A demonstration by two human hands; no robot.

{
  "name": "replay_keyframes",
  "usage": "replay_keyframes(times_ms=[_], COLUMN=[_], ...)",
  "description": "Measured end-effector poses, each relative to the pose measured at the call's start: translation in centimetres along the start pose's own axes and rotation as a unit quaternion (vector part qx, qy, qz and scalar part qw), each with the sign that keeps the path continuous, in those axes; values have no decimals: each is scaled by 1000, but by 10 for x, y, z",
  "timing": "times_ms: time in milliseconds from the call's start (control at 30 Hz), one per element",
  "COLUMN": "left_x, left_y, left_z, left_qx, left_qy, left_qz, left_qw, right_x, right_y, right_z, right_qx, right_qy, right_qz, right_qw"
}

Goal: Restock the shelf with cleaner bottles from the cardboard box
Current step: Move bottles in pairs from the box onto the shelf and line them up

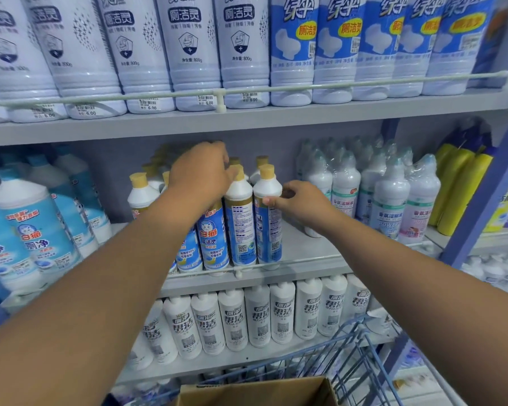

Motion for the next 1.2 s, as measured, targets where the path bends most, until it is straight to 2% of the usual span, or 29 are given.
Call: replay_keyframes(times_ms=[67, 133, 267, 400, 567, 733, 1200], left_x=[-2, 3, 16, 26, 26, 28, 25], left_y=[1, 2, 3, 1, 1, 6, 9], left_z=[-5, -10, -20, -23, -25, -26, -24], left_qx=[49, 71, 69, 73, 74, 75, 73], left_qy=[-3, -45, -128, -165, -153, -135, -85], left_qz=[-6, 7, 74, 67, 68, 57, -35], left_qw=[999, 996, 987, 981, 983, 986, 993], right_x=[-17, -28, -30, -23, -25, -27, -18], right_y=[-18, -38, -66, -71, -72, -66, -65], right_z=[0, -4, -13, -19, -24, -28, -19], right_qx=[-30, -60, -77, -59, -65, -68, -98], right_qy=[42, 65, 50, 40, 61, 46, -24], right_qz=[15, 42, 123, 154, 195, 195, 110], right_qw=[999, 995, 988, 985, 977, 977, 989])
Point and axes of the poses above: each hand's wrist, its own z-axis away from the middle knuckle, its own x-axis out of the palm, y = z × x, the point moved 7 cm from there along -z, towards the middle knuckle, and after that the axes turned 2 degrees about y, right-handed, at the moved point
